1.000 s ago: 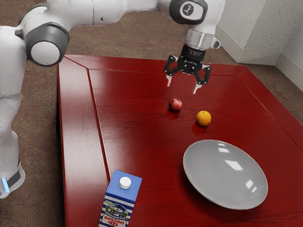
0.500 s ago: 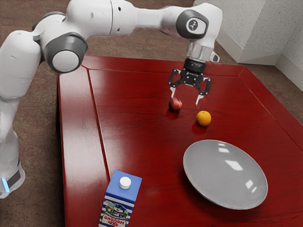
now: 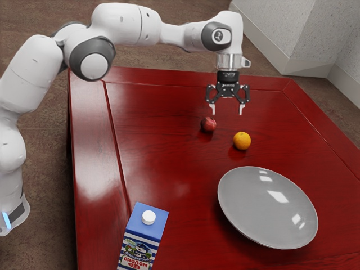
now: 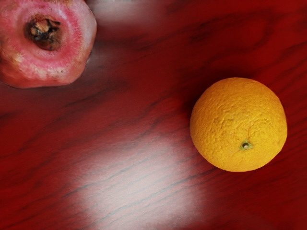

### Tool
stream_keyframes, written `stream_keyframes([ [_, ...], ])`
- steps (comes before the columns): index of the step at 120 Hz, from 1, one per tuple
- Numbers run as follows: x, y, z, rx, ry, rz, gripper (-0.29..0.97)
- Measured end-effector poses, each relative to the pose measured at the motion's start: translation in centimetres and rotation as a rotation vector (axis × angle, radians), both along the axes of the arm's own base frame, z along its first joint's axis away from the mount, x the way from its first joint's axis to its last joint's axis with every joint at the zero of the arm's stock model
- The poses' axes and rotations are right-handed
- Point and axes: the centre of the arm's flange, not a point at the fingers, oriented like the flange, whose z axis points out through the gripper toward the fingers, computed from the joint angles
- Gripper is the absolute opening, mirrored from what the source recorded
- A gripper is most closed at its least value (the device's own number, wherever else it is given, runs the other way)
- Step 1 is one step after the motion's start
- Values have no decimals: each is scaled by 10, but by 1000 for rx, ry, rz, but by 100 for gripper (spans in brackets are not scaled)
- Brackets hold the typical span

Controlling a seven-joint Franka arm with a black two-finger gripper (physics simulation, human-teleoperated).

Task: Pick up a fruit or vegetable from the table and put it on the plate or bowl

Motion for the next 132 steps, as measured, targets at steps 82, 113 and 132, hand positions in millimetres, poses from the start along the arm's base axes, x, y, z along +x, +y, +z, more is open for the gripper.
stream_keyframes([
  [82,-58,29,-26,99,-10,99,68],
  [113,-52,33,-65,61,45,85,68],
  [132,-43,39,-61,58,23,86,68],
])
